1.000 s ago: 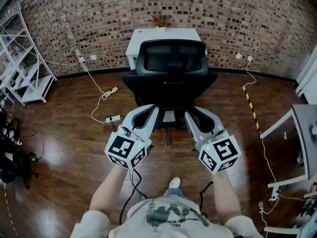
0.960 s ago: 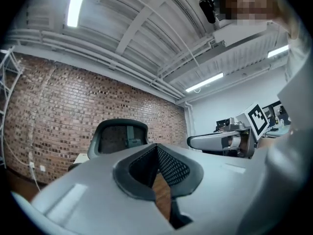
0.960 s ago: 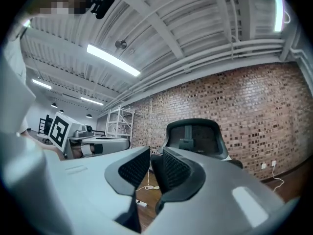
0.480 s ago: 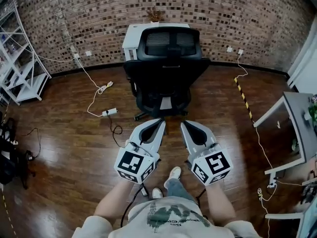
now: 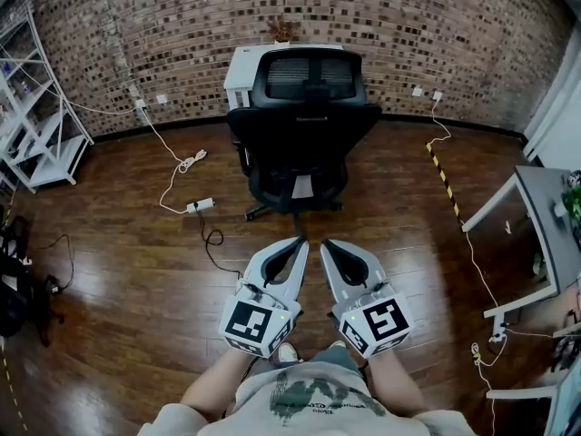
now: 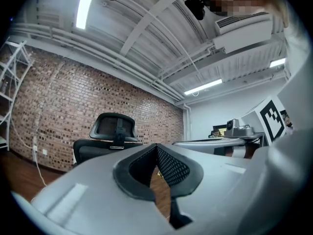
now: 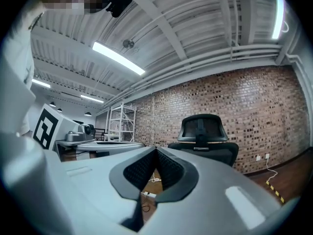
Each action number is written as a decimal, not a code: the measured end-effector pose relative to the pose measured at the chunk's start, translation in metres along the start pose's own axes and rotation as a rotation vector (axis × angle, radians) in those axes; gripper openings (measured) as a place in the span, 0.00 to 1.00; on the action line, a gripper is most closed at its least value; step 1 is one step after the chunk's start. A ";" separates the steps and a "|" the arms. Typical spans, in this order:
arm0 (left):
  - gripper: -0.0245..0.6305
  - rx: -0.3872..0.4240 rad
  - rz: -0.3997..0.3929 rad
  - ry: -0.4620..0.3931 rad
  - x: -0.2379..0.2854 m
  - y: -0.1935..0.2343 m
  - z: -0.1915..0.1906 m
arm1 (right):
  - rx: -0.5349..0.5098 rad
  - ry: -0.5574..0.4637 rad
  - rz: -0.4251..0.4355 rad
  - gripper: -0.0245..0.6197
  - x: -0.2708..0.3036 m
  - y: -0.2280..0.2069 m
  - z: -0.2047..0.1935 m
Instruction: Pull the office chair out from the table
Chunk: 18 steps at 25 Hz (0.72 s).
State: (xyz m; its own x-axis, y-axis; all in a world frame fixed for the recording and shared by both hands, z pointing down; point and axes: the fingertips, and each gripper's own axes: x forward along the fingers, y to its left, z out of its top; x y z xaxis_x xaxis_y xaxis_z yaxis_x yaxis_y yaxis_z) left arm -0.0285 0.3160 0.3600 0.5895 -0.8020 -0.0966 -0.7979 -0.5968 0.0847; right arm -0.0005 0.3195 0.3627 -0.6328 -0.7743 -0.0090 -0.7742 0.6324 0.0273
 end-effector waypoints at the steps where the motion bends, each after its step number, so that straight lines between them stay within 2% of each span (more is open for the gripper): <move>1: 0.06 0.001 -0.002 0.001 0.000 -0.002 -0.003 | 0.001 -0.002 -0.001 0.04 -0.001 0.000 -0.001; 18: 0.06 0.005 0.032 -0.007 0.012 -0.027 0.001 | -0.006 -0.009 -0.015 0.04 -0.019 -0.022 0.001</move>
